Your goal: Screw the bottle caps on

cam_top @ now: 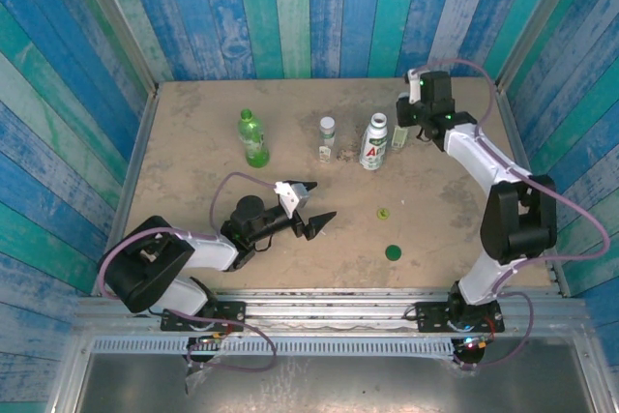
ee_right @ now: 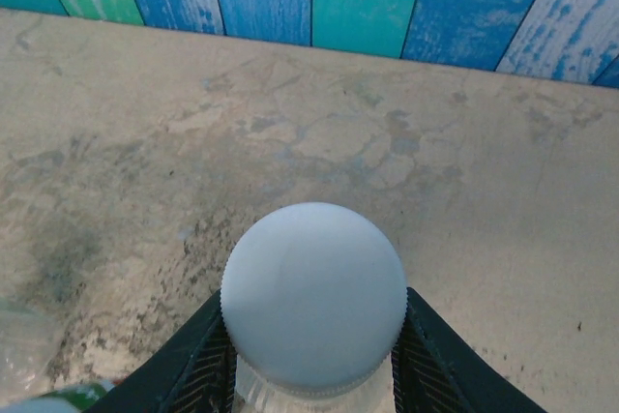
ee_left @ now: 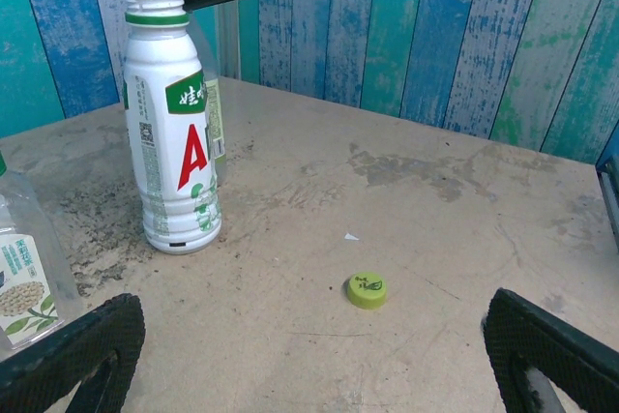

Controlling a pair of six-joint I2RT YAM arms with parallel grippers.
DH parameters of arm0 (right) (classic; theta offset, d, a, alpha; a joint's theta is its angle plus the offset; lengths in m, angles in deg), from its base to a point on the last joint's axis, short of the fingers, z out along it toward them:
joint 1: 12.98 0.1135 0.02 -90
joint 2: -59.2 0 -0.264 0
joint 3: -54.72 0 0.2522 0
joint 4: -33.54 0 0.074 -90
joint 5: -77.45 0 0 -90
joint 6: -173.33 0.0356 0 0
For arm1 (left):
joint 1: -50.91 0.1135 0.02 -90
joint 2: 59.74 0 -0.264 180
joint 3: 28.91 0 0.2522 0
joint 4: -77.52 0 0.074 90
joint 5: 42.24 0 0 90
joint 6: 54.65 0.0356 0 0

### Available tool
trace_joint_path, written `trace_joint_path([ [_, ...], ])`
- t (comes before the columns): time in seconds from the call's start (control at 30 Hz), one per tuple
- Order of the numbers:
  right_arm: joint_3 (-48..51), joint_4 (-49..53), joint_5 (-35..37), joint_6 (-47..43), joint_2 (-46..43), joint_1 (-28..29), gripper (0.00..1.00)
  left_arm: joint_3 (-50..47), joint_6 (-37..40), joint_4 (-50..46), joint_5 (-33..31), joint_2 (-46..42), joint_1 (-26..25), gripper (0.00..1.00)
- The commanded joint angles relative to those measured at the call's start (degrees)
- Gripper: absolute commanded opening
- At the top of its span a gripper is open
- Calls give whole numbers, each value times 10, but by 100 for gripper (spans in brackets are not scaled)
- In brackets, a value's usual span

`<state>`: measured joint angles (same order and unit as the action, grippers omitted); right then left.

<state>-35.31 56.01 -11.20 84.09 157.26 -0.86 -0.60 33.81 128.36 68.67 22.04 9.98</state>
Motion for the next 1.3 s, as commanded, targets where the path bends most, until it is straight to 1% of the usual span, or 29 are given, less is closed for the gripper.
trace_joint_path([
  [0.0,-10,28,-14,-14,9,-3,37,-1,8,-7,6,-11,2,94],
  [0.07,-7,28,-16,-14,5,-3,41,-1,9,-7,7,-8,2,94],
  [0.17,-3,28,-15,-14,-7,-3,52,2,9,-8,15,-3,3,94],
  [0.23,-4,27,-12,-15,-14,-3,56,4,10,-6,23,-1,2,94],
  [0.37,-8,29,-13,-16,-26,-4,61,3,5,1,26,8,2,94],
  [0.6,-8,29,-19,-17,-61,-3,65,3,6,0,23,6,2,94],
  [0.73,7,29,-72,-19,-93,2,73,2,6,5,24,7,3,94],
  [0.9,38,29,-83,-39,-120,28,81,0,5,13,19,11,3,94],
  [1.03,45,47,-106,-54,-115,45,83,-3,6,16,13,11,2,94],
  [1.13,41,57,-101,-59,-100,54,82,-2,8,17,14,11,3,94],
  [1.27,13,80,-101,-43,-69,54,73,-1,9,13,19,15,2,94],
])
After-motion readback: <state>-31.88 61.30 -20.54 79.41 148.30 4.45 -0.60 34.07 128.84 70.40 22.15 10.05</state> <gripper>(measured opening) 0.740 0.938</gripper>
